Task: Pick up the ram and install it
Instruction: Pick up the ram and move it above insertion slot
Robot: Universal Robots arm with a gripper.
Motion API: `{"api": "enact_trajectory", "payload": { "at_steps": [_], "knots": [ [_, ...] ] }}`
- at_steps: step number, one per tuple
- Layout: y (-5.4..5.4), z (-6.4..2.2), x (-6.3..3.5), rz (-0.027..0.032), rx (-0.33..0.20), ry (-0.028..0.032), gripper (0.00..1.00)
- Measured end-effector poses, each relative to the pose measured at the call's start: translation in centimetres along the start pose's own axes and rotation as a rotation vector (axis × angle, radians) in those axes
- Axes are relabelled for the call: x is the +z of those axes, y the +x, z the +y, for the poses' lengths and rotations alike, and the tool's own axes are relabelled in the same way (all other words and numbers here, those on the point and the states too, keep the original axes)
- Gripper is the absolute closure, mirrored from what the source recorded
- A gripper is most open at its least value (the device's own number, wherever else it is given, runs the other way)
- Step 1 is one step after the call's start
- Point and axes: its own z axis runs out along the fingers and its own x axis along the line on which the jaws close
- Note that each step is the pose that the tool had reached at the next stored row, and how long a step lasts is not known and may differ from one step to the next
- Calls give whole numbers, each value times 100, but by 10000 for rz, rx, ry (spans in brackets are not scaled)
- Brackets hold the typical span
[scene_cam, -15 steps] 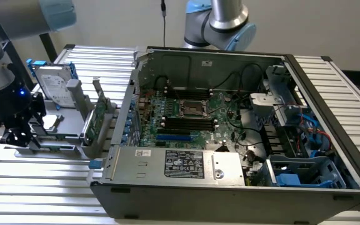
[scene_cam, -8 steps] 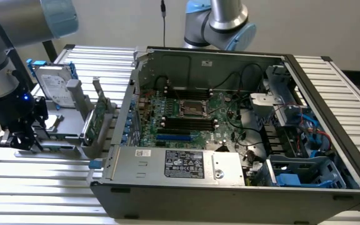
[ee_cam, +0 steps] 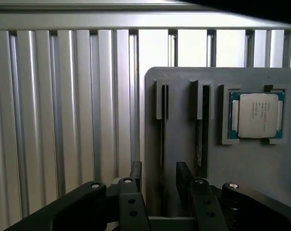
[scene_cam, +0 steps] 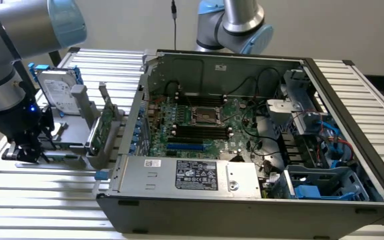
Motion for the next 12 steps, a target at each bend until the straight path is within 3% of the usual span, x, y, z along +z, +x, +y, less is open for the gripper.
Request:
{"api": "enact_trajectory", "payload": {
  "at_steps": [12],
  "knots": [
    [-16, 13, 111, -141, -12, -25, 58]
  ]
}}
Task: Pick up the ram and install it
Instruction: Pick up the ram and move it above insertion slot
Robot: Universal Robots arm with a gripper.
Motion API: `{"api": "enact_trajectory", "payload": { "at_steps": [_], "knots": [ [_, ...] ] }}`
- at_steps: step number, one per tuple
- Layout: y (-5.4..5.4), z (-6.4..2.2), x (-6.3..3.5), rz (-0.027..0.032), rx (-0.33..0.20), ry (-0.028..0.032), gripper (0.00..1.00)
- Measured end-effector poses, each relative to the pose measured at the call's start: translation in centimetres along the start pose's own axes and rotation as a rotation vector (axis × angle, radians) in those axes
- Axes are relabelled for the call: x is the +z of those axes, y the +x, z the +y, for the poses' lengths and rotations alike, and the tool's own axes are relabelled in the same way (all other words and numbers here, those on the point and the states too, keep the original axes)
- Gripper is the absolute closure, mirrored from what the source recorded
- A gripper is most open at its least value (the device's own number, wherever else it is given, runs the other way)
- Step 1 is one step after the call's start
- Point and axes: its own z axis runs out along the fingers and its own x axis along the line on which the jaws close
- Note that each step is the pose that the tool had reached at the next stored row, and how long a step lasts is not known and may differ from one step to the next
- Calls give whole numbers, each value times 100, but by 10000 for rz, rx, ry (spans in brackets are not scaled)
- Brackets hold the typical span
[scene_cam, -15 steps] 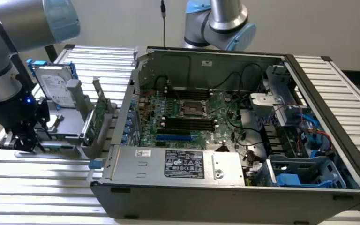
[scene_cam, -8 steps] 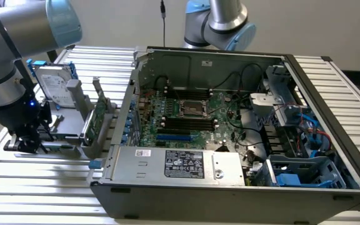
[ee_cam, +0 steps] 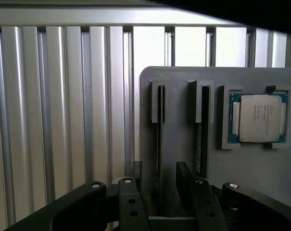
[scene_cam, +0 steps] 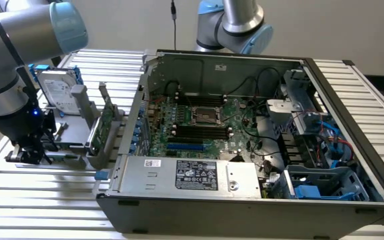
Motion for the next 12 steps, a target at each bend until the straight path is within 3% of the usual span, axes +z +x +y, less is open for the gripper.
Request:
{"api": "enact_trajectory", "payload": {
  "at_steps": [7, 10, 12],
  "knots": [
    [-11, 11, 26, -126, 1, -73, 58],
    [-11, 12, 35, -176, 1, -131, 58],
    [-12, 13, 38, -191, 4, -185, 67]
  ]
}}
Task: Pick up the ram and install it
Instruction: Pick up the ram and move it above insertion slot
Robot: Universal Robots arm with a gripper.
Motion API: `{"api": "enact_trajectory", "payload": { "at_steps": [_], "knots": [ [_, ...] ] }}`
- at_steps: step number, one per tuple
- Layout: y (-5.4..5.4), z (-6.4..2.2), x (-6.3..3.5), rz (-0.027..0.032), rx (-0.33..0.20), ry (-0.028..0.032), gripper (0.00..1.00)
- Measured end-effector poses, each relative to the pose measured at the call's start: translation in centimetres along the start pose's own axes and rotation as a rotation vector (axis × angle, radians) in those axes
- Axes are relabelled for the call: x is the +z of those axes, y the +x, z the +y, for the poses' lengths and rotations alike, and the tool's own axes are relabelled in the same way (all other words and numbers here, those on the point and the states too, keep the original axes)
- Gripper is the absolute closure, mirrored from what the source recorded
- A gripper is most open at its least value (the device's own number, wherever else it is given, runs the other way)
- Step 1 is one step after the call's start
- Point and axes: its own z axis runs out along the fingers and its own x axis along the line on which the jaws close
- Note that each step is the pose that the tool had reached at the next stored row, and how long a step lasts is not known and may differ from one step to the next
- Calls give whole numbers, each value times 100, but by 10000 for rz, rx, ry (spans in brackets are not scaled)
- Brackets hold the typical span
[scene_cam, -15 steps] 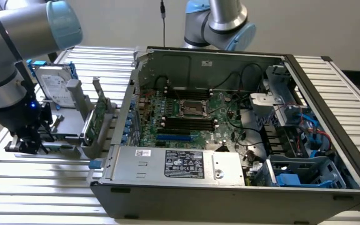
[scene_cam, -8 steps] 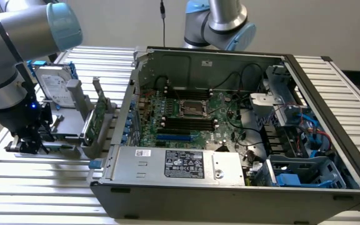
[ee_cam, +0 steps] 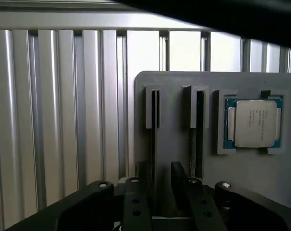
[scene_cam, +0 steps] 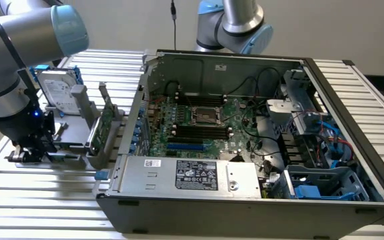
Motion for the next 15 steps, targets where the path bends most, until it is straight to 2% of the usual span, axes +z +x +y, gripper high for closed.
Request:
{"api": "enact_trajectory", "payload": {
  "at_steps": [1, 2, 10, 11, 12, 15],
  "knots": [
    [0, 0, 0, 1, 1, -16, 67],
    [1, 0, -1, 2, 1, -26, 73],
    [1, -12, 1, 1, 6, -96, 73],
    [1, -15, 0, 1, 6, -99, 75],
    [1, -16, 0, 2, 7, -103, 82],
    [0, -21, 0, 1, 10, -107, 86]
  ]
}}
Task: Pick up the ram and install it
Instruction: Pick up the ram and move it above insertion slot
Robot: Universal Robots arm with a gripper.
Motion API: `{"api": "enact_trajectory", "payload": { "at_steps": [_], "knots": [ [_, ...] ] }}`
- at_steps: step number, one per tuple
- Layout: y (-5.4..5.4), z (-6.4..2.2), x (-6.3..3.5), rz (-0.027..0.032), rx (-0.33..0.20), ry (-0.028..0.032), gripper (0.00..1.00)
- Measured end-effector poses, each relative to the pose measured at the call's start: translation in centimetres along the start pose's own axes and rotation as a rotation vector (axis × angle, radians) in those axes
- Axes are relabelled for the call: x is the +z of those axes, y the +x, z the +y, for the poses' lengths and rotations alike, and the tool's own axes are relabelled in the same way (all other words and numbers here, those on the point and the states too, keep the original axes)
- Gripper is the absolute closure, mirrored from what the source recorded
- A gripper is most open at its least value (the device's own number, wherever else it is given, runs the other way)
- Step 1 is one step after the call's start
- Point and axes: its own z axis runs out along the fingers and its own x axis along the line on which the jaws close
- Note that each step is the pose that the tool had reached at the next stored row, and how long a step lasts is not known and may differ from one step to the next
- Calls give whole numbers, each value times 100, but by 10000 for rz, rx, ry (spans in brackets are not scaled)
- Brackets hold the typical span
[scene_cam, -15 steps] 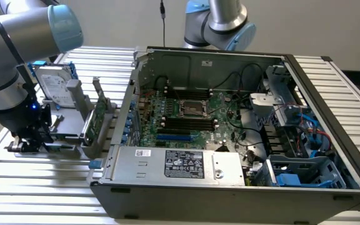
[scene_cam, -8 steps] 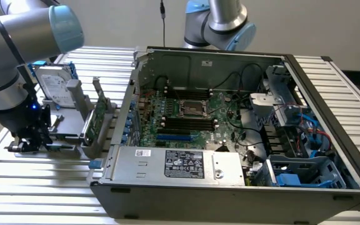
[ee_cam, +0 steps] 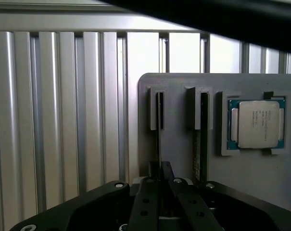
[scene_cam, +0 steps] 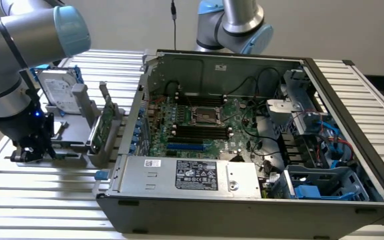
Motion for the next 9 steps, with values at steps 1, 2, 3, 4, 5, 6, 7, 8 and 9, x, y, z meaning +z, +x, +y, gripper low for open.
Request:
{"api": "enact_trajectory", "payload": {
  "at_steps": [1, 2, 3, 4, 5, 6, 7, 8, 9],
  "knots": [
    [0, -1, 0, -1, 4, -2, 86],
    [0, -3, 0, 0, 11, -5, 86],
    [0, -5, 0, -1, 24, -7, 86],
    [0, -9, 0, -2, 46, -12, 86],
    [0, -14, -1, -4, 78, -18, 86],
    [0, -17, -1, -5, 113, -24, 86],
    [-1, -20, -1, -7, 150, -27, 86],
    [-1, -22, -1, -9, 188, -28, 86],
    [0, -23, -1, -10, 227, -30, 86]
  ]
}}
